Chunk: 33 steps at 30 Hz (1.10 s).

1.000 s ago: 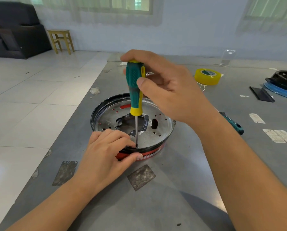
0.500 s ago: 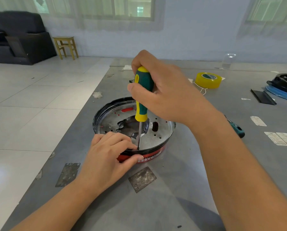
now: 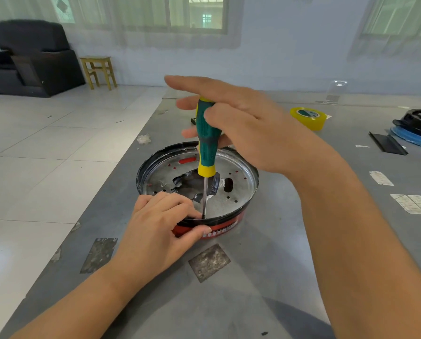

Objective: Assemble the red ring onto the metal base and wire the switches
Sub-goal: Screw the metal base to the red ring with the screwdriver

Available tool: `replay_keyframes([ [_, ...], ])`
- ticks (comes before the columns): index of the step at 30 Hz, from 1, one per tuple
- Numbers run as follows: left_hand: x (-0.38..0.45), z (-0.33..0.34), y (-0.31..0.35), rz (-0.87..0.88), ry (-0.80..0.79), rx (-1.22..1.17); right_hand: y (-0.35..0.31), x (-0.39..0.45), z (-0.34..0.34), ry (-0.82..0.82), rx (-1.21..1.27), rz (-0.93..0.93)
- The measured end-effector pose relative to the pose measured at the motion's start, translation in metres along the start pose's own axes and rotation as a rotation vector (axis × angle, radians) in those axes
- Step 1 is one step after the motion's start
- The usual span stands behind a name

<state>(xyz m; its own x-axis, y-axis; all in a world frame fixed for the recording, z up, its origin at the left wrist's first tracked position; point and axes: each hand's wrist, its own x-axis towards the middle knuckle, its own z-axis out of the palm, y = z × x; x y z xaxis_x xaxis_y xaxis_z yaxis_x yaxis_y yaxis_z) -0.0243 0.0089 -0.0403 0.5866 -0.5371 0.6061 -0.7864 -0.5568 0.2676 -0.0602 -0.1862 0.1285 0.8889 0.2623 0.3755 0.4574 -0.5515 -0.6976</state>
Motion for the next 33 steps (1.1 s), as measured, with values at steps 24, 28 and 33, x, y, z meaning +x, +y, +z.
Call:
replay_keyframes([
  [24,0.053,-0.024,-0.019,0.072,-0.376,-0.2,0.014,0.004,-0.004,0.059,-0.04,0.013],
  [28,0.041,-0.019,-0.018,0.228,-0.208,-0.063,0.02,0.004,-0.004,0.232,-0.28,-0.066],
  [33,0.036,-0.01,-0.018,0.297,-0.088,-0.005,0.019,0.007,0.004,0.168,-0.271,-0.017],
])
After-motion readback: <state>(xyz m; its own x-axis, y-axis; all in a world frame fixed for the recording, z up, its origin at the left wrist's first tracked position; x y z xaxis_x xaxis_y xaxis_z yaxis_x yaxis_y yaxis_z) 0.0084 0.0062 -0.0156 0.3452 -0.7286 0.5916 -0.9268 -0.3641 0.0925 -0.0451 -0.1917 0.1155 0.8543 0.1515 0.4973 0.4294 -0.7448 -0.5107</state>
